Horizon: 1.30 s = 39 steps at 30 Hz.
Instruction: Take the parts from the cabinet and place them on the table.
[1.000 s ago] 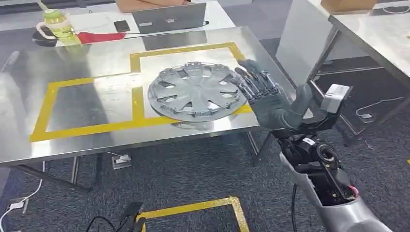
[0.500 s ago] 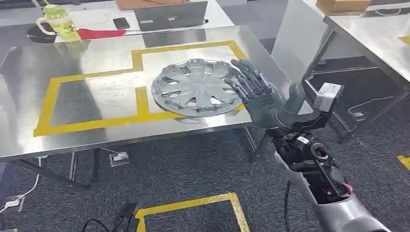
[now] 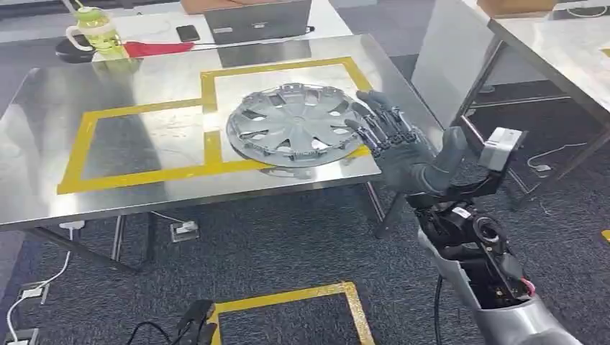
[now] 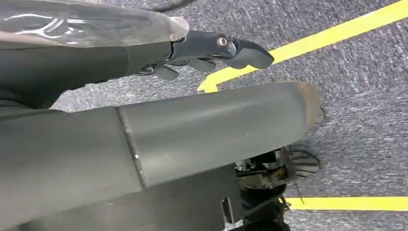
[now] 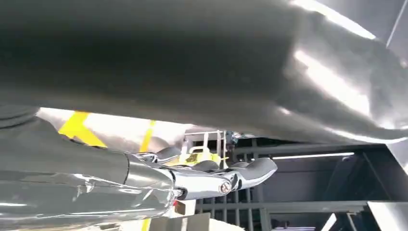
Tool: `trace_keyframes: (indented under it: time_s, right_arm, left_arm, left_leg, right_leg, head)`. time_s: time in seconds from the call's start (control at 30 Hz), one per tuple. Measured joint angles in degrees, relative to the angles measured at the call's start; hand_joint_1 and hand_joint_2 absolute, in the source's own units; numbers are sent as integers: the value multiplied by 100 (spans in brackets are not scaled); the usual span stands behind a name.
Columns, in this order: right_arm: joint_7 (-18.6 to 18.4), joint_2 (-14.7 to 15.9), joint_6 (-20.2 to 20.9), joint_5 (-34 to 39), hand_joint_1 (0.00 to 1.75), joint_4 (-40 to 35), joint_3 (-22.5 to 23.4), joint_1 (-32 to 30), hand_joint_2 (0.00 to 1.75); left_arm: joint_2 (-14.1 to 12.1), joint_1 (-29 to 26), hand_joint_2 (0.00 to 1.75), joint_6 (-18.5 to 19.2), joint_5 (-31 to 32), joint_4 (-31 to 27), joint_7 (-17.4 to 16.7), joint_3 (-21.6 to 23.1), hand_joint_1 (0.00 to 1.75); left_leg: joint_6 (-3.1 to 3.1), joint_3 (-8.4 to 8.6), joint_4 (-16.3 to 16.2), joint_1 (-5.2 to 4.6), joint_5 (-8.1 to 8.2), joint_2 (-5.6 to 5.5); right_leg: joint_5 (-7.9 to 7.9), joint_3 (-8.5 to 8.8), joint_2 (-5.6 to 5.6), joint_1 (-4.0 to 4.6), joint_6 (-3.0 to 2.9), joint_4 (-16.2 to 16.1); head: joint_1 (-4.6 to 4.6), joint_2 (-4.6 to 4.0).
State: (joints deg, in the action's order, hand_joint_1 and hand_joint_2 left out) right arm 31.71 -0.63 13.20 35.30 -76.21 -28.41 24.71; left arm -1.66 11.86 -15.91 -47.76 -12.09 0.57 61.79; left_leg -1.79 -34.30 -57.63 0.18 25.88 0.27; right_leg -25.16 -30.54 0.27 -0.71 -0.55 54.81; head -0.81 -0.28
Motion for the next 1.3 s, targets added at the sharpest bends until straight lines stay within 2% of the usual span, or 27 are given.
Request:
trace_keyframes:
  time_s: [0.07,0.1,0.13,0.17,0.2,0.27,0.3,0.4,0.47,0.5,0.53,0.6,0.63,0.67,0.7,0.77,0.8,0.83,0.93,0.97,1.0,1.03,1.1,1.13,1.17,1.2,1.3]
  right_arm:
    - [0,0,11,-2,0,2,-2,-2,0]
    - [0,0,13,0,0,2,-2,-5,0]
    - [4,0,15,0,0,2,-2,-9,0]
    - [7,0,17,0,0,2,-2,-13,0]
    - [9,0,20,0,0,2,-2,-13,0]
    - [15,0,22,0,0,2,0,-8,0]
    - [15,0,26,0,0,2,0,-5,0]
    - [15,0,35,0,0,2,0,-4,0]
    - [17,0,35,0,0,2,9,-3,0]
    - [20,0,35,0,0,2,13,-1,0]
    - [20,0,35,0,0,2,13,-1,0]
    - [20,0,35,0,0,2,13,-16,0]
    - [20,0,35,0,0,6,15,-23,0]
    - [20,0,35,0,0,11,15,-33,0]
    - [20,0,35,0,0,11,15,-38,0]
    - [20,0,35,0,0,11,22,-27,0]
    - [20,0,35,0,0,11,26,-23,0]
    - [20,0,35,0,0,11,26,-21,0]
    - [24,0,33,0,0,11,35,-32,0]
    - [24,0,33,-2,0,9,33,-28,0]
    - [24,0,31,0,0,9,35,-25,0]
    - [24,0,22,-2,0,9,35,-20,0]
    - [24,0,17,-2,0,11,35,-22,0]
    - [22,0,9,-2,0,11,35,-24,0]
    - [18,0,0,-4,0,11,35,-29,0]
    - [15,0,-2,-31,0,11,35,-33,0]
    - [13,0,-31,-96,0,2,35,-19,0]
  left_arm:
    - [0,-3,0,0,0,0,0,0,0]
    - [2,-6,0,0,0,0,-2,0,0]
    - [4,-10,0,0,0,0,0,0,0]
    - [4,-13,0,0,0,0,-2,0,0]
    - [2,-12,0,-2,0,0,-2,0,0]
    - [-2,-1,0,0,0,0,-2,0,0]
    - [-7,13,0,0,0,0,-2,0,0]
    - [-2,13,0,-2,0,0,-2,0,0]
    - [0,10,0,-2,0,0,-4,0,0]
    - [0,16,0,-2,0,0,-2,0,0]
    - [0,21,0,-4,0,0,-4,-2,0]
    - [2,17,0,-2,2,0,-4,-2,0]
    - [4,14,0,-2,0,0,-4,0,0]
    - [7,8,0,-2,0,0,-4,-2,0]
    - [7,5,0,-2,2,0,-4,-2,0]
    - [11,9,0,-2,0,0,-7,-2,0]
    - [15,11,0,-2,2,0,-7,-2,0]
    - [15,22,0,-2,2,0,-7,-2,0]
    - [15,14,0,-2,4,0,-11,-2,0]
    - [9,19,0,-4,9,0,-11,0,0]
    - [9,20,0,-4,15,0,-11,-2,0]
    - [9,21,0,-6,15,0,-11,-2,0]
    - [9,17,0,-9,15,0,-11,-2,0]
    - [11,12,0,-9,17,0,-11,0,0]
    - [11,9,0,-9,15,0,-11,-2,0]
    - [9,9,0,-9,17,0,-11,0,0]
    - [-4,21,0,-9,17,0,-11,0,0]
  left_leg:
    - [-58,-415,-971,27,535,0]
    - [-73,-599,-1409,26,712,0]
    - [-75,-684,-1635,26,762,0]
    - [-64,-610,-1528,26,660,0]
    - [-44,-386,-1159,26,455,0]
    - [27,250,-33,18,3,-1]
    - [66,437,352,0,-9,-4]
    - [107,395,371,-41,-46,-5]
    - [199,400,448,7,-112,8]
    - [227,389,450,5,-133,11]
    - [254,369,449,5,-146,13]
    - [280,318,441,-3,-173,16]
    - [278,291,430,-5,-184,16]
    - [274,277,422,-5,-190,15]
    - [270,273,414,-4,-194,13]
    - [257,277,381,-4,-191,7]
    - [242,264,369,-5,-191,7]
    - [199,219,322,-46,-203,4]
    - [104,193,361,-36,-265,9]
    - [80,168,335,-37,-245,8]
    - [33,119,197,-25,-111,-1]
    - [-1,-17,-124,-21,125,-3]
    - [-55,-449,-1123,18,632,-2]
    - [-72,-623,-1533,22,768,-2]
    - [-74,-639,-1607,26,742,-2]
    - [-68,-500,-1372,31,583,-1]
    - [6,423,262,33,-61,-2]
  right_leg:
    - [40,-71,-17,3,-27,3]
    - [60,-104,-18,6,-27,5]
    - [78,-134,-18,7,-26,6]
    - [98,-155,-16,7,-17,6]
    - [110,-167,-12,7,-6,7]
    - [129,-166,-7,8,17,7]
    - [138,-181,-7,26,42,11]
    - [187,-216,-8,29,127,7]
    - [153,-248,-5,30,191,37]
    - [-11,-304,-8,22,215,204]
    - [-286,-459,-5,20,230,603]
    - [-789,-880,-6,19,264,1666]
    - [-870,-986,-6,18,270,1955]
    - [-805,-949,-7,16,271,1935]
    - [-628,-772,-9,14,264,1650]
    - [-105,-120,-14,15,232,474]
    - [-113,41,-14,19,208,96]
    - [-94,57,-5,54,181,33]
    - [-47,-8,19,61,102,53]
    - [3,9,9,2,33,-19]
    - [26,8,-2,3,13,-33]
    - [45,-16,-7,-5,-14,-34]
    - [83,-84,-17,-2,-38,-31]
    - [105,-120,-17,-2,-34,-29]
    - [122,-141,-16,-3,-29,-29]
    - [136,-155,-14,-3,-22,-29]
    - [167,-156,-2,-3,22,-28]
  head:
    - [-72,0]
    - [-79,0]
    - [-96,0]
    - [-114,0]
    - [-129,0]
    - [-160,0]
    - [-181,0]
    - [-144,0]
    - [-125,0]
    - [-109,0]
    - [-59,0]
    - [-22,0]
    - [-11,0]
    - [9,0]
    - [26,0]
    - [50,0]
    - [55,0]
    - [57,0]
    - [35,0]
    - [37,0]
    - [35,0]
    - [-18,0]
    - [-77,0]
    - [-85,0]
    - [-103,0]
    - [-129,0]
    - [-181,0]
